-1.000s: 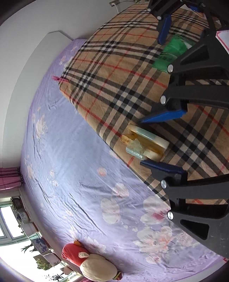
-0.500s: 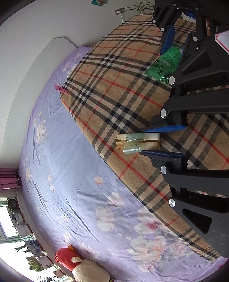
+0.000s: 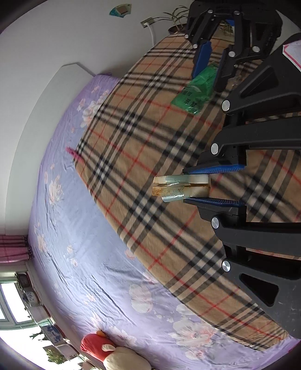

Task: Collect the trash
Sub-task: 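Carry the small box and green packet with both tools over the yellow bin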

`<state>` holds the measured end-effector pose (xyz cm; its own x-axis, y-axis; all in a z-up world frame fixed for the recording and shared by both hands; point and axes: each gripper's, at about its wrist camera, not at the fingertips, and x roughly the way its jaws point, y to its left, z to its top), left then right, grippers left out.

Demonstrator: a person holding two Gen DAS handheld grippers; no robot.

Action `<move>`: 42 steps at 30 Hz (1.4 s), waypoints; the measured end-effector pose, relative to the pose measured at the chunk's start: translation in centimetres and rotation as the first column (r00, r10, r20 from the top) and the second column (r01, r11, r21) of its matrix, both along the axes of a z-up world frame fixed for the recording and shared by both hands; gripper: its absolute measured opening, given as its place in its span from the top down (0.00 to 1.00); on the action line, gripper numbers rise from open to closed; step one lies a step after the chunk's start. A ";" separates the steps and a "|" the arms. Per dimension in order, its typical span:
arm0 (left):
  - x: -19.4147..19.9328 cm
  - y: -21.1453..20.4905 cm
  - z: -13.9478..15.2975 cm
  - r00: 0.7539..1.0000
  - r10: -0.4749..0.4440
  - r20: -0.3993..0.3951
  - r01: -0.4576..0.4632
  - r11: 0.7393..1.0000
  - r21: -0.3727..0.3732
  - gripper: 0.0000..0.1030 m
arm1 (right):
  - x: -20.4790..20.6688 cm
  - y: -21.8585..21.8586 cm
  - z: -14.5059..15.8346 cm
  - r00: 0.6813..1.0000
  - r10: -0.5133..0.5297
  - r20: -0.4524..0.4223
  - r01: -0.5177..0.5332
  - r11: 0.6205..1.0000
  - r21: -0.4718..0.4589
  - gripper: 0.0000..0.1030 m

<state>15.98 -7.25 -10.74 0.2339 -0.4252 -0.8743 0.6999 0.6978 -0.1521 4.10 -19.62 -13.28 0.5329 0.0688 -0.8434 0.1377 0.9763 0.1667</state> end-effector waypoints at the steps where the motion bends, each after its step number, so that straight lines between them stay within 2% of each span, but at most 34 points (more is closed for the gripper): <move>1: -0.5 -0.3 0.2 1.000 -0.010 0.000 0.010 1.000 -0.001 0.81 | -0.6 -0.5 0.2 1.000 -0.015 0.003 0.015 1.000 0.004 0.70; 11: -7.4 -5.4 1.8 0.988 -0.153 -0.001 0.152 0.988 -0.019 0.81 | -6.5 -5.0 1.4 0.990 -0.141 0.026 0.140 0.990 0.020 0.70; 14: -9.6 -7.4 2.1 0.978 -0.210 0.000 0.210 0.977 -0.021 0.81 | -8.7 -6.6 1.6 0.982 -0.188 0.034 0.187 0.982 0.025 0.70; 20: -14.0 -12.2 2.8 0.941 -0.338 0.014 0.338 0.941 -0.015 0.81 | -13.3 -10.1 1.7 0.954 -0.296 0.037 0.295 0.955 0.039 0.70; 27: -19.0 -18.3 2.7 0.878 -0.478 0.015 0.478 0.878 -0.005 0.81 | -19.7 -14.6 1.2 0.904 -0.427 0.032 0.425 0.903 0.056 0.70; 33: -23.4 -24.2 1.8 0.806 -0.592 0.007 0.592 0.806 -0.005 0.81 | -25.7 -19.4 0.0 0.840 -0.542 0.010 0.540 0.839 0.071 0.70; 39: -28.1 -29.8 0.1 0.733 -0.680 -0.021 0.680 0.733 0.012 0.81 | -31.2 -24.3 -2.5 0.788 -0.615 -0.029 0.615 0.784 0.083 0.70; 42: -30.0 -32.7 -1.4 0.701 -0.711 -0.046 0.713 0.701 0.026 0.81 | -32.7 -26.3 -4.0 0.775 -0.630 -0.048 0.632 0.769 0.099 0.70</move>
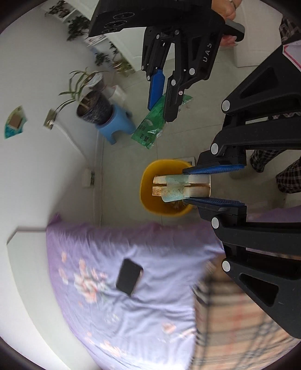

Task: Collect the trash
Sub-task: 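Carry the small box and green packet with both tools over the yellow bin, then open both tools to drop the small box and green packet into the bin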

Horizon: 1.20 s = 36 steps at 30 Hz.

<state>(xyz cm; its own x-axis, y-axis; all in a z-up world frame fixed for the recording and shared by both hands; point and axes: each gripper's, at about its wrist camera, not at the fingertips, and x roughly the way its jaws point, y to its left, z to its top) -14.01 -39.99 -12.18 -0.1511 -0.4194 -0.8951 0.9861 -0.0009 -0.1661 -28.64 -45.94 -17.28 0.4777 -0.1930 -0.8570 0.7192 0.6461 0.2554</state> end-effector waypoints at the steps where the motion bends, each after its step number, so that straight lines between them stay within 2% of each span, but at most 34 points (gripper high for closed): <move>1: -0.5 -0.4 -0.4 1.000 -0.011 -0.002 0.011 1.000 0.008 0.81 | -0.5 -0.9 -0.8 1.000 -0.003 -0.006 0.003 1.000 0.013 0.70; 8: -2.8 -5.9 -6.0 0.998 -0.064 -0.024 0.066 0.992 0.110 0.81 | -1.8 -6.5 -7.1 0.999 0.019 -0.039 -0.015 0.994 0.104 0.70; 15: -3.2 -9.7 -13.7 0.998 -0.067 -0.017 0.069 0.967 0.247 0.81 | -1.0 -10.1 -14.8 0.994 0.067 -0.090 -0.047 0.976 0.214 0.70; 21: -2.8 -11.8 -19.7 0.999 -0.013 -0.036 0.024 0.938 0.347 0.81 | 0.1 -12.2 -20.6 0.990 0.075 -0.120 -0.036 0.953 0.300 0.69; 27: -3.0 -13.3 -23.2 0.999 0.003 -0.039 0.013 0.919 0.395 0.81 | 0.8 -13.8 -24.2 0.988 0.075 -0.133 -0.026 0.940 0.339 0.69; 32: -3.0 -13.7 -23.9 0.999 0.012 -0.043 0.006 0.916 0.402 0.80 | 0.9 -14.4 -26.5 0.989 0.070 -0.132 -0.017 0.930 0.366 0.68; 33: -3.0 -13.8 -24.0 0.999 0.013 -0.039 0.004 0.916 0.401 0.76 | 1.0 -14.4 -26.7 0.989 0.072 -0.131 -0.019 0.930 0.368 0.67; 35: -3.1 -13.7 -24.1 0.999 0.020 -0.031 -0.006 0.915 0.403 0.58 | 0.8 -14.5 -27.2 0.988 0.069 -0.135 -0.016 0.932 0.363 0.57; 36: -3.0 -13.6 -24.0 0.999 0.032 -0.017 -0.023 0.917 0.398 0.35 | 0.9 -14.6 -27.3 0.989 0.065 -0.134 -0.012 0.931 0.365 0.54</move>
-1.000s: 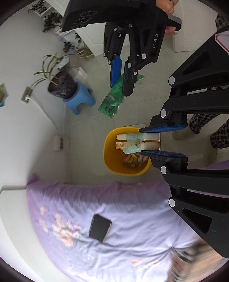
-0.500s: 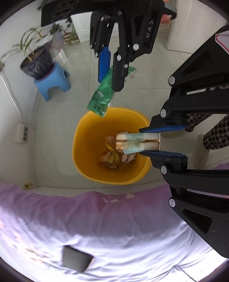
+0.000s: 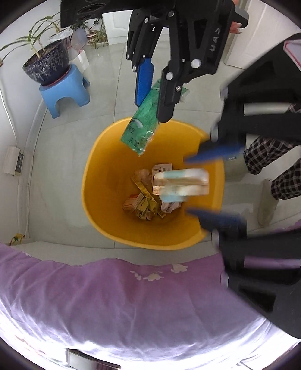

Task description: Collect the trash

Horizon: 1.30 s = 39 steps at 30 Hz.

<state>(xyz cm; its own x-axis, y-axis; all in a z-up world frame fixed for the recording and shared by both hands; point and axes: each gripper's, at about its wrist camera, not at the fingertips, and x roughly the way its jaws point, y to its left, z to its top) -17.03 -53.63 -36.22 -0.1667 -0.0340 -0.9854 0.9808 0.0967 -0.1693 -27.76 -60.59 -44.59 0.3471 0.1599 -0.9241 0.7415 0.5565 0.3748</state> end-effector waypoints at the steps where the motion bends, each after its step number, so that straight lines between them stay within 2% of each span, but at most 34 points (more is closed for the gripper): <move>1: 0.1 -0.1 -0.2 1.000 0.008 0.012 -0.008 1.000 -0.011 0.27 | -0.1 0.0 0.0 1.000 -0.005 -0.001 0.005 1.000 -0.009 0.51; 4: 0.6 -0.1 -0.6 0.999 0.036 0.005 -0.036 0.999 -0.004 0.30 | -0.4 -0.3 0.3 1.000 -0.024 -0.003 0.024 0.999 -0.023 0.50; 7: 0.5 0.1 -0.4 0.999 0.027 0.025 -0.026 1.000 -0.006 0.30 | -0.8 -0.5 0.8 0.999 -0.036 0.007 0.036 0.999 -0.027 0.50; 17: 0.6 0.5 1.8 0.998 0.035 0.055 -0.033 0.999 -0.026 0.30 | -1.4 0.5 2.9 0.998 -0.062 0.004 0.062 0.997 -0.036 0.50; 21: 0.9 1.2 4.3 0.994 0.064 0.084 -0.060 0.997 -0.047 0.29 | -1.8 1.4 5.2 0.994 -0.105 -0.033 0.103 0.992 -0.070 0.50; 24: 1.1 1.8 6.7 0.989 0.108 0.104 -0.101 0.992 -0.073 0.22 | -2.5 2.5 7.9 0.983 -0.166 -0.084 0.154 0.979 -0.131 0.48; 29: 1.6 2.9 10.2 0.977 0.173 0.128 -0.160 0.982 -0.103 0.17 | -3.5 3.9 11.7 0.960 -0.233 -0.157 0.198 0.957 -0.214 0.48; 32: 1.5 3.6 12.5 0.972 0.197 0.130 -0.181 0.976 -0.123 0.14 | -4.1 4.7 13.8 0.950 -0.261 -0.172 0.216 0.946 -0.241 0.48; 39: 1.1 4.7 16.0 0.967 0.222 0.126 -0.203 0.968 -0.150 0.10 | -4.9 6.4 17.3 0.948 -0.277 -0.155 0.236 0.941 -0.241 0.48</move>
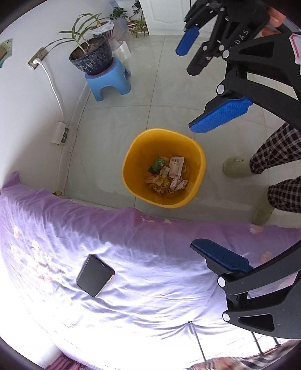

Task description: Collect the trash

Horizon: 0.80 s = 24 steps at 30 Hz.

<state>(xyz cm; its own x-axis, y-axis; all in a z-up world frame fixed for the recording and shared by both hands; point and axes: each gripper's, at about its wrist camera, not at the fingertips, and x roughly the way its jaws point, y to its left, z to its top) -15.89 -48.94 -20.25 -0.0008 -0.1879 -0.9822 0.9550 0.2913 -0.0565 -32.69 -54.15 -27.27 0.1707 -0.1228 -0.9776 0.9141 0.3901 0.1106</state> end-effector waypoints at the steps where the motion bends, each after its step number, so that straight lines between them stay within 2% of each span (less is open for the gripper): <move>1: -0.1 0.1 0.3 1.000 0.005 0.005 -0.005 1.000 -0.004 0.08 | 0.0 0.3 0.4 1.000 0.002 0.004 -0.002 1.000 -0.001 0.48; 10: -0.3 1.3 2.1 1.000 0.016 0.021 -0.016 1.000 -0.018 0.06 | 0.1 1.8 2.4 1.000 0.008 0.014 -0.008 1.000 -0.012 0.47; 24: -0.2 1.9 3.3 0.999 0.004 0.044 -0.003 1.000 -0.023 0.06 | 0.8 2.7 2.8 0.998 0.059 0.010 -0.059 0.998 -0.012 0.47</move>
